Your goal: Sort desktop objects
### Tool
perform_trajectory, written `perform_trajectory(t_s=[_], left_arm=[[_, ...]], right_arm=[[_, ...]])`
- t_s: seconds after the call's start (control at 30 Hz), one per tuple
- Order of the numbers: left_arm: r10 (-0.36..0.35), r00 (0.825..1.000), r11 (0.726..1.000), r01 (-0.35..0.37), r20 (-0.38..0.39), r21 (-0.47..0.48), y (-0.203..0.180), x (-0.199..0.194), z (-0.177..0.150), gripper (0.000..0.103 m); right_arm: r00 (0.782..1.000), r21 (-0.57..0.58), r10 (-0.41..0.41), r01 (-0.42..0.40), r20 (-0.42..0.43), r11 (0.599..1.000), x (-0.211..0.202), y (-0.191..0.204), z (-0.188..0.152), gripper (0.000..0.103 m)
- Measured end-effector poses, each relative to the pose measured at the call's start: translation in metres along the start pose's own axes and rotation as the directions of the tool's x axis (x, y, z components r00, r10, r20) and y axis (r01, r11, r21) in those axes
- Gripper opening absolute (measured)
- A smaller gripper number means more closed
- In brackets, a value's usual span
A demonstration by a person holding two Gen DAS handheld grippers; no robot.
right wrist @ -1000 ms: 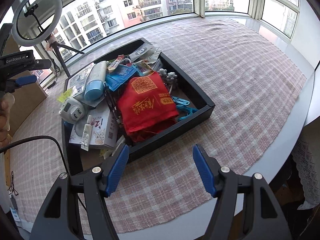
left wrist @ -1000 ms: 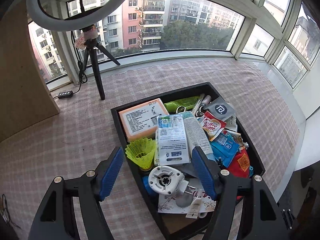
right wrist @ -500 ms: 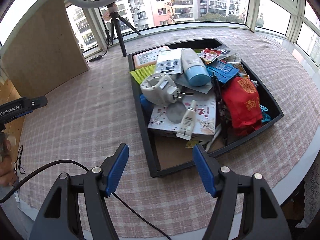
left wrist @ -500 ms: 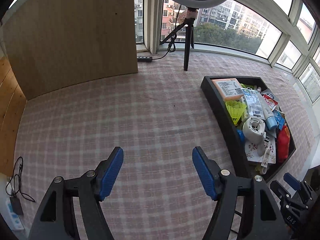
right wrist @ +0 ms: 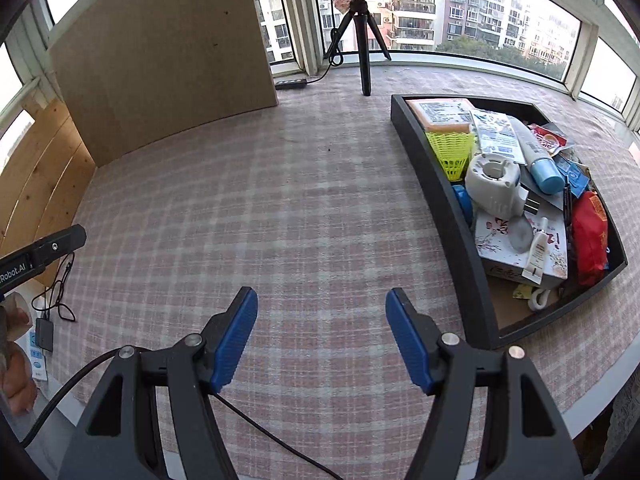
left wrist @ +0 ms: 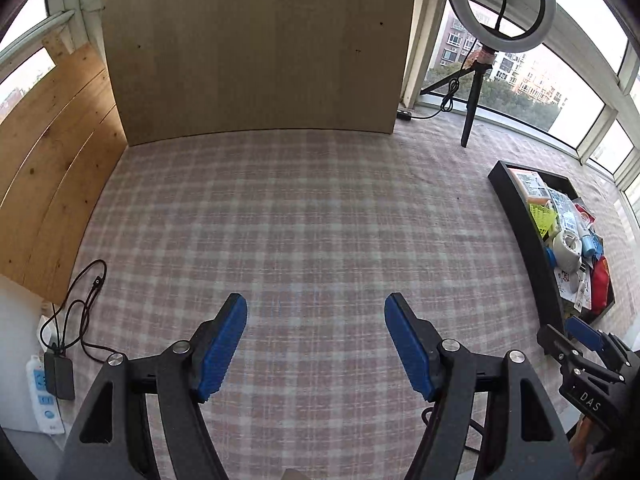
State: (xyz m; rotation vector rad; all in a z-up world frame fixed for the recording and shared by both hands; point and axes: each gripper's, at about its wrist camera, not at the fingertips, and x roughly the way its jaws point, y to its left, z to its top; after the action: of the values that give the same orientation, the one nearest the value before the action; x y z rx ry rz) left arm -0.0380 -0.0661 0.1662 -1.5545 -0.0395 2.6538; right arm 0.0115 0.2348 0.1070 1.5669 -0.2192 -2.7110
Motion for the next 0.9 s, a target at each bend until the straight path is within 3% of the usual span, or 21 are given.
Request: perform_trajectory(t_s=[0.37,0.9], left_arm=[[0.008,0.999,1.000,-0.009,-0.040,-0.025,0.048,0.010,-0.029,0.069],[-0.020,0.993,0.999,0.015,-0.117,-0.038,0.065,0.051,-0.046,0.070]], right_arm=[[1.000,-0.012,0.008,-0.008,-0.029,1.000,0.026,0.047,-0.007,0.066],[0.999,-0.021,-0.019,0.018,-0.047,1.000,0.057,0.071,-0.011,0.066]])
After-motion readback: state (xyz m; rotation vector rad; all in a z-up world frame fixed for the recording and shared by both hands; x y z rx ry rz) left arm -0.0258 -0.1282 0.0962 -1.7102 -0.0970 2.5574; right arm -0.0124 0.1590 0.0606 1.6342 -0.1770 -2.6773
